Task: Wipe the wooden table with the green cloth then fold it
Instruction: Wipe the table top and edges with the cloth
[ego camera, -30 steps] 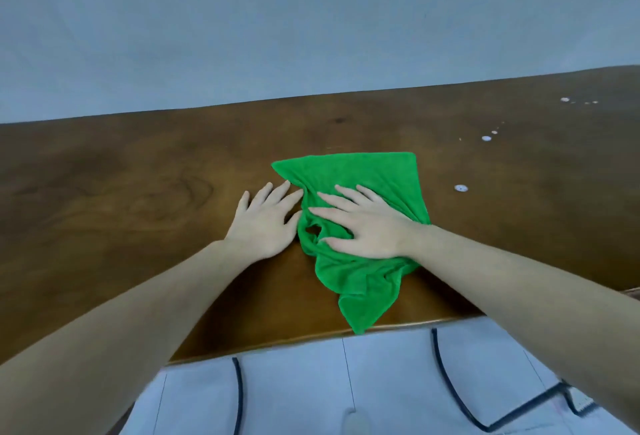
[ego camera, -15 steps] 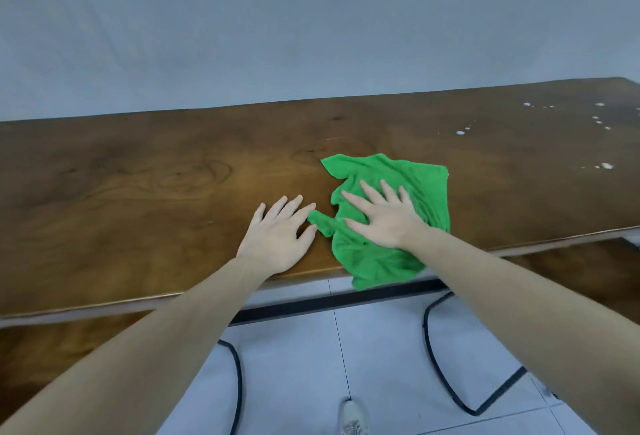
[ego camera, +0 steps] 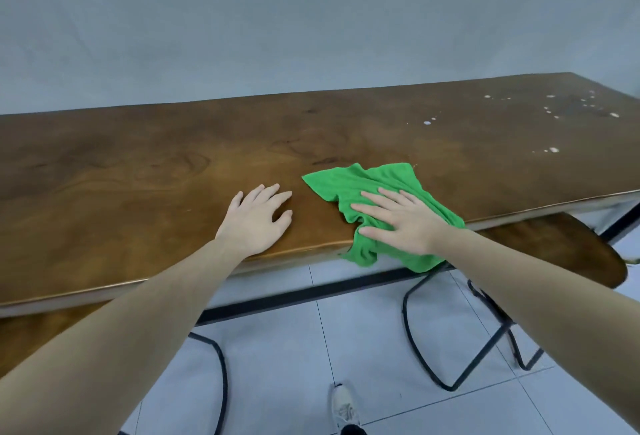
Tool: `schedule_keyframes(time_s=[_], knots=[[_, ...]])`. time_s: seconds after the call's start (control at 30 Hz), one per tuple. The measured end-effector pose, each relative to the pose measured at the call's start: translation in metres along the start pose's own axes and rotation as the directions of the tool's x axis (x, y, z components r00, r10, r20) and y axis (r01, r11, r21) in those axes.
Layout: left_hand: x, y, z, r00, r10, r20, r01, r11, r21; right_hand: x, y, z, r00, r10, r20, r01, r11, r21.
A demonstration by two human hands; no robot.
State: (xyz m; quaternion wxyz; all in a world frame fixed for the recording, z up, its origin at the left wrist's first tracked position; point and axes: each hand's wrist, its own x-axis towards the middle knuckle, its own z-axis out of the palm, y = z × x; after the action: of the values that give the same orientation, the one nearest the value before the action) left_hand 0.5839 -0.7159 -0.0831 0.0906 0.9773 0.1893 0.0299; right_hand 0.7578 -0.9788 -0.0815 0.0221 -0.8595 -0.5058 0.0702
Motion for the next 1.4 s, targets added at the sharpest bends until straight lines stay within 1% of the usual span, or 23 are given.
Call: schedule_keyframes(time_s=[0.13, 0.2, 0.3, 0.4, 0.73, 0.9, 0.97, 1.03, 1.1, 1.17, 1.23, 1.3, 1.4], knots=[[0.004, -0.001, -0.001, 1.0, -0.001, -0.006, 0.001, 1.0, 0.004, 0.008, 0.003, -0.005, 0.999, -0.014, 0.042, 0.015, 1.0, -0.01], [0.009, 0.001, -0.001, 1.0, -0.003, 0.014, 0.003, 1.0, 0.015, 0.02, 0.0, -0.008, 0.998, -0.017, 0.062, 0.019, 1.0, -0.019], [0.025, 0.013, -0.003, 0.998, 0.006, 0.063, -0.009, 0.999, 0.037, 0.05, -0.001, -0.013, 0.997, -0.028, 0.072, 0.03, 0.999, -0.02], [0.053, 0.025, -0.002, 0.997, -0.002, 0.072, -0.002, 0.999, 0.047, 0.088, 0.009, -0.017, 0.997, -0.036, 0.073, 0.038, 0.999, -0.028], [0.182, 0.041, 0.001, 0.989, -0.139, 0.042, 0.14, 0.99, -0.004, 0.224, 0.094, -0.038, 0.996, -0.06, 0.069, 0.064, 0.996, -0.058], [0.251, 0.044, 0.008, 0.983, -0.185, -0.014, 0.185, 0.982, -0.042, 0.293, 0.135, -0.047, 0.998, 0.042, 0.035, -0.041, 0.999, -0.029], [0.275, 0.045, 0.009, 0.979, -0.203, -0.03, 0.201, 0.978, -0.059, 0.317, 0.146, -0.049, 0.998, 0.058, 0.023, -0.057, 0.998, -0.028], [0.298, 0.045, 0.011, 0.975, -0.216, -0.047, 0.212, 0.975, -0.072, 0.341, 0.153, -0.052, 0.999, -0.003, 0.035, 0.005, 0.999, -0.047], [0.318, 0.045, 0.011, 0.969, -0.239, -0.057, 0.233, 0.968, -0.096, 0.364, 0.158, -0.057, 0.992, -0.114, 0.057, 0.118, 0.99, -0.077], [0.333, 0.044, 0.014, 0.957, -0.278, -0.078, 0.267, 0.955, -0.127, 0.389, 0.163, -0.061, 0.973, -0.221, 0.074, 0.227, 0.97, -0.092], [0.341, 0.044, 0.019, 0.947, -0.295, -0.129, 0.281, 0.952, -0.12, 0.413, 0.164, -0.064, 0.95, -0.3, 0.086, 0.308, 0.947, -0.094], [0.343, 0.043, 0.024, 0.939, -0.299, -0.171, 0.285, 0.953, -0.104, 0.435, 0.164, -0.068, 0.93, -0.35, 0.107, 0.36, 0.928, -0.092], [0.343, 0.04, 0.026, 0.935, -0.307, -0.177, 0.292, 0.95, -0.11, 0.462, 0.17, -0.073, 0.92, -0.376, 0.111, 0.384, 0.921, -0.064]])
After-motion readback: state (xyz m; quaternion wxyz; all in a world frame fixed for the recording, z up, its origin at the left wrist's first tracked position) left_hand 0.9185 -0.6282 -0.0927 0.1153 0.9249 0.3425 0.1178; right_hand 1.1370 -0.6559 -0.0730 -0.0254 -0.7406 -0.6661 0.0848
